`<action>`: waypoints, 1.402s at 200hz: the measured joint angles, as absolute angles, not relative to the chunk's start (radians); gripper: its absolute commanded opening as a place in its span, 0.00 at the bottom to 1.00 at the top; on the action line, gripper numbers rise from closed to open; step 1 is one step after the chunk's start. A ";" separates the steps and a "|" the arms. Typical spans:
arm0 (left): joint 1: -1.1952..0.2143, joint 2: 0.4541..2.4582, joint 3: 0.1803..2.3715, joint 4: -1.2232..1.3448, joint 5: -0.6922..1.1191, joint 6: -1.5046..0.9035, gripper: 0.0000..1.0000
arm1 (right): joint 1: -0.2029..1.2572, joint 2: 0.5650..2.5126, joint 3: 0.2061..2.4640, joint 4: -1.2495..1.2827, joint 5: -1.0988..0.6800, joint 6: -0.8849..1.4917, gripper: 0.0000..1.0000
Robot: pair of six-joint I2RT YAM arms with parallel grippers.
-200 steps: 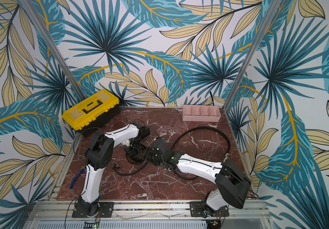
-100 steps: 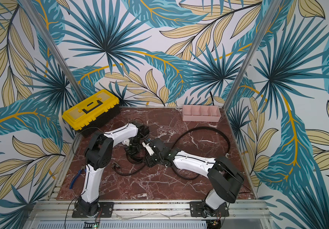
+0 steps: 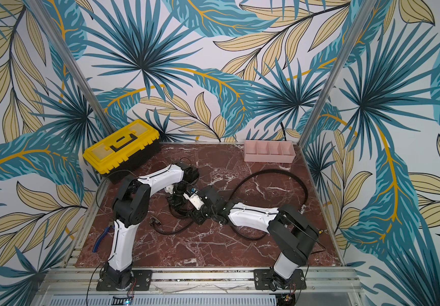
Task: Place the belts into the storage roll
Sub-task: Roll the belt at the center of the board.
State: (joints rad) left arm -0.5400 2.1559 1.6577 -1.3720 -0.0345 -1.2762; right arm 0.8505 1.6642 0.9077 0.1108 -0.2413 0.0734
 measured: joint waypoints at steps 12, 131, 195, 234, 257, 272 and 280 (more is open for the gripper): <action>-0.539 2.141 1.642 -1.354 -0.018 -1.266 0.00 | 0.849 1.676 0.904 0.130 -0.244 0.064 0.39; -0.510 2.107 1.590 -1.295 0.028 -1.218 0.00 | 0.824 1.788 0.910 0.265 -0.265 0.008 0.33; -0.497 2.107 1.590 -1.296 0.049 -1.200 0.00 | 0.817 1.809 0.932 0.257 -0.302 -0.020 0.31; -0.489 2.107 1.590 -1.296 0.063 -1.194 0.00 | 0.817 1.809 0.937 0.236 -0.329 -0.041 0.30; -0.489 2.107 1.590 -1.296 0.065 -1.193 0.00 | 0.817 1.809 0.937 0.217 -0.339 -0.052 0.20; -0.489 2.107 1.590 -1.296 0.066 -1.193 0.00 | 0.817 1.813 0.937 0.208 -0.342 -0.058 0.15; -0.489 2.107 1.590 -1.296 0.066 -1.192 0.00 | 0.817 1.815 0.937 0.205 -0.342 -0.058 0.12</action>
